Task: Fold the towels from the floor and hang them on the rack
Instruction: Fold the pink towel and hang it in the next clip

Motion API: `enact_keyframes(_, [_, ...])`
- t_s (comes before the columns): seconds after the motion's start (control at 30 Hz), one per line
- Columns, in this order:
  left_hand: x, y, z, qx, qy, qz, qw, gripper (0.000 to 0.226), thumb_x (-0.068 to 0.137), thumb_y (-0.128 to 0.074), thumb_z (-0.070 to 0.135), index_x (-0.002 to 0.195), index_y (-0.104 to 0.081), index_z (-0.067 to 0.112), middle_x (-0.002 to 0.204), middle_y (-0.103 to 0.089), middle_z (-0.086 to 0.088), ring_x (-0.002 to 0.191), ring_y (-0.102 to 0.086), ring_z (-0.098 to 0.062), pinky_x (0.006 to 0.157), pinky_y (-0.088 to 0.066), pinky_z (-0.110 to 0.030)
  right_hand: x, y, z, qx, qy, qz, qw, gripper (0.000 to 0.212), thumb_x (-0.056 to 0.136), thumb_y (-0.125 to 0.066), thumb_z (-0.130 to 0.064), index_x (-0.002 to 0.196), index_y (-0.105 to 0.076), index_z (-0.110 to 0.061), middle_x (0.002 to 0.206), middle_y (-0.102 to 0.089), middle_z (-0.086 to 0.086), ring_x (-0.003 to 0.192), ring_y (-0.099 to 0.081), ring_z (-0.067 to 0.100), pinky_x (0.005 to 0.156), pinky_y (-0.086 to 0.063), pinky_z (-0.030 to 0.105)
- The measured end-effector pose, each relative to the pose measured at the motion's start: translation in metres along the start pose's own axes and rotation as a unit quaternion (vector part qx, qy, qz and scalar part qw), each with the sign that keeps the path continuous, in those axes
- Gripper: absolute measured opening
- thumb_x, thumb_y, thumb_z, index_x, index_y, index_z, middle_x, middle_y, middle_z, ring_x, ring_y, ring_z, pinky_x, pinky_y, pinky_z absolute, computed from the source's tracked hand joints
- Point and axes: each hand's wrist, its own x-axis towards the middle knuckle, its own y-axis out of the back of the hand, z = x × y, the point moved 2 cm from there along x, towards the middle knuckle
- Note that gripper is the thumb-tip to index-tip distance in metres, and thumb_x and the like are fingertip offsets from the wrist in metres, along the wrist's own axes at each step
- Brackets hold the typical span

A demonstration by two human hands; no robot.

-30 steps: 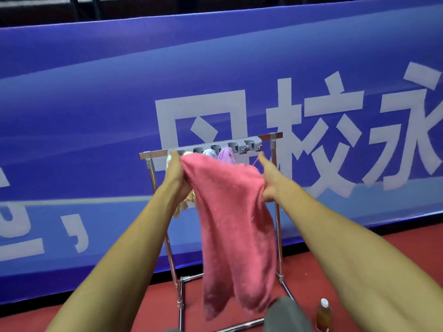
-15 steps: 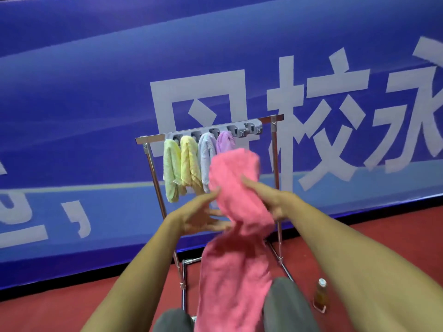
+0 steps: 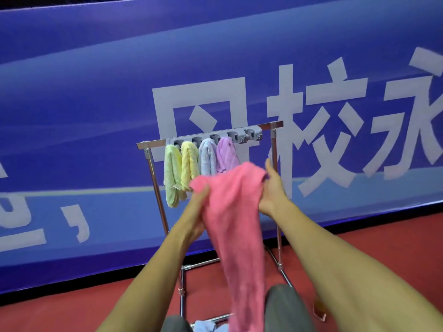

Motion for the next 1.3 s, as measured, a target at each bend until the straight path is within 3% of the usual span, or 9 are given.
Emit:
enact_keyframes(0.2, [-0.004,-0.005,0.016,0.277,0.152,-0.024,0.948,0.041,0.089,-0.073,0.028,0.123,-0.066,0.006,0.109,-0.076,-0.013,0.099,-0.072,-0.026,0.095,-0.057,-0.046,-0.011,0.012,0.045,-0.233,-0.222,-0.049,0.946,0.089,0.078,-0.07,-0.071,0.134,-0.061,-0.001,0.113,-0.068,0.017,0.109,-0.064,0.028,0.104,-0.049,0.041])
enact_keyframes(0.37, [0.008,-0.026,0.053,-0.013,0.035,-0.04,0.998,0.05,0.092,-0.066,0.046,0.126,-0.066,0.009,0.121,-0.071,-0.013,0.112,-0.066,-0.028,0.101,-0.051,-0.047,0.002,-0.013,0.004,0.037,0.017,-0.019,0.999,0.074,0.091,-0.053,-0.067,0.137,-0.06,-0.01,0.131,-0.064,0.023,0.121,-0.062,0.039,0.103,-0.048,0.052])
enact_keyframes(0.57, [-0.003,0.001,0.034,0.382,0.254,-0.074,0.886,0.053,0.087,-0.076,0.032,0.132,-0.061,0.008,0.121,-0.07,-0.01,0.109,-0.065,-0.024,0.11,-0.044,-0.047,-0.019,-0.012,0.008,-0.346,-0.238,-0.075,0.904,0.082,0.078,-0.071,-0.064,0.135,-0.058,-0.006,0.124,-0.068,0.018,0.113,-0.066,0.031,0.104,-0.049,0.05])
enact_keyframes(0.73, [-0.002,-0.012,0.066,-0.048,0.073,-0.001,0.996,0.046,0.094,-0.063,0.047,0.118,-0.071,0.009,0.115,-0.072,-0.016,0.107,-0.066,-0.03,0.103,-0.049,-0.045,-0.011,-0.018,-0.023,-0.02,-0.004,-0.023,1.0,0.074,0.09,-0.051,-0.069,0.13,-0.065,-0.009,0.117,-0.072,0.018,0.106,-0.07,0.034,0.091,-0.054,0.046])
enact_keyframes(0.9, [-0.007,-0.034,0.06,0.062,0.088,0.027,0.994,0.055,0.101,-0.045,0.057,0.108,-0.069,0.008,0.092,-0.077,-0.011,0.088,-0.072,-0.024,0.082,-0.054,-0.036,-0.017,-0.003,0.027,-0.212,-0.238,-0.096,0.943,0.103,0.077,-0.05,-0.087,0.142,-0.056,-0.009,0.144,-0.054,0.021,0.137,-0.047,0.042,0.107,-0.041,0.06])
enact_keyframes(1.0, [0.005,-0.029,0.068,-0.116,0.008,0.018,0.993,0.068,0.098,-0.042,0.064,0.129,-0.063,0.008,0.113,-0.075,-0.016,0.106,-0.071,-0.029,0.093,-0.054,-0.045,-0.009,-0.01,0.017,-0.036,-0.09,-0.077,0.992,0.083,0.086,-0.064,-0.064,0.145,-0.053,-0.006,0.143,-0.055,0.019,0.135,-0.05,0.036,0.115,-0.036,0.05])
enact_keyframes(1.07, [0.008,-0.02,0.066,-0.045,0.013,-0.005,0.999,0.072,0.093,-0.047,0.07,0.134,-0.061,0.013,0.126,-0.07,-0.014,0.119,-0.065,-0.03,0.102,-0.05,-0.051,-0.005,-0.009,0.012,0.007,-0.048,-0.053,0.997,0.083,0.085,-0.066,-0.063,0.146,-0.052,-0.008,0.141,-0.057,0.019,0.133,-0.052,0.036,0.113,-0.038,0.053])
enact_keyframes(1.2, [0.001,-0.002,0.034,0.271,0.166,-0.098,0.943,0.057,0.088,-0.076,0.035,0.131,-0.061,0.0,0.129,-0.066,-0.019,0.125,-0.059,-0.034,0.112,-0.04,-0.058,-0.024,-0.003,0.029,-0.229,-0.244,-0.131,0.933,0.102,0.082,-0.056,-0.08,0.149,-0.045,-0.004,0.152,-0.043,0.024,0.143,-0.039,0.039,0.115,-0.031,0.057])
enact_keyframes(1.3, [-0.004,-0.008,0.047,0.19,0.125,-0.029,0.973,0.045,0.095,-0.068,0.027,0.128,-0.055,0.0,0.121,-0.068,-0.02,0.113,-0.065,-0.033,0.104,-0.049,-0.05,-0.023,-0.006,0.006,-0.132,-0.101,-0.071,0.983,0.081,0.088,-0.055,-0.069,0.135,-0.06,-0.003,0.123,-0.068,0.02,0.114,-0.065,0.033,0.102,-0.047,0.046])
